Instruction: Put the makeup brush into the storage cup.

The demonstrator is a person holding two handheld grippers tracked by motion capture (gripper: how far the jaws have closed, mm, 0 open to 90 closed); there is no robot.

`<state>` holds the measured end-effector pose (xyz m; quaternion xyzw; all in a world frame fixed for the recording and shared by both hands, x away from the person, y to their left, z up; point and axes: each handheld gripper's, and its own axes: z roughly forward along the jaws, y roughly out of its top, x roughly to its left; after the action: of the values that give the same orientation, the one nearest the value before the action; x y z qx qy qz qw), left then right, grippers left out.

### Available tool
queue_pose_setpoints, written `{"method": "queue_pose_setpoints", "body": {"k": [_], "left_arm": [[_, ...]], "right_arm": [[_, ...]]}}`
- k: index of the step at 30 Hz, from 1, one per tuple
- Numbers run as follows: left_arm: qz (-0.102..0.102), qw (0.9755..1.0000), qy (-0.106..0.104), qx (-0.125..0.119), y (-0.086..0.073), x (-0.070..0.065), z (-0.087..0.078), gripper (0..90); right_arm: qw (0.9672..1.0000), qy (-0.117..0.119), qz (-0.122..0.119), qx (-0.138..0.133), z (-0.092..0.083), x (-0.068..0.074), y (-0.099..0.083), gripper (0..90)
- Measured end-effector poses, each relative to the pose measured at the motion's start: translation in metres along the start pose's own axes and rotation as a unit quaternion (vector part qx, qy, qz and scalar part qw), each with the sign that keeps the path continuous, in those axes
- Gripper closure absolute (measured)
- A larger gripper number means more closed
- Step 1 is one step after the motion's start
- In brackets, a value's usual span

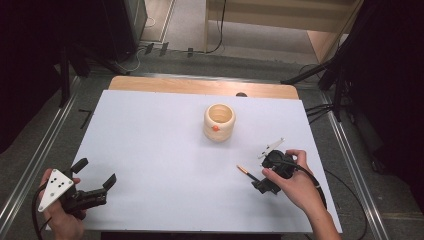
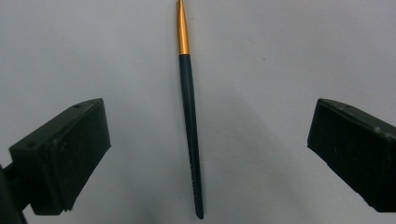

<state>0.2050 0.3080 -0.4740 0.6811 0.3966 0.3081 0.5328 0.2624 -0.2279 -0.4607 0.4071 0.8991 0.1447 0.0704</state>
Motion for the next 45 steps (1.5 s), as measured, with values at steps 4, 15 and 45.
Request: {"method": "queue_pose_setpoints", "body": {"k": [4,15,45], "left_arm": [[-0.001,1.0000,0.001,0.000,0.000,0.000,0.000,0.0],[-0.001,1.0000,0.000,0.004,-0.001,0.000,0.000,0.0],[0.002,1.0000,-0.004,0.008,-0.002,0.000,0.002,0.0]], "right_arm": [[0.9999,0.003,-0.002,0.014,0.003,0.001,0.003,0.0],[0.9974,0.014,-0.019,0.069,0.022,0.009,0.013,14.5],[0.9903,0.010,-0.036,0.134,0.036,0.005,0.043,73.2]]}}
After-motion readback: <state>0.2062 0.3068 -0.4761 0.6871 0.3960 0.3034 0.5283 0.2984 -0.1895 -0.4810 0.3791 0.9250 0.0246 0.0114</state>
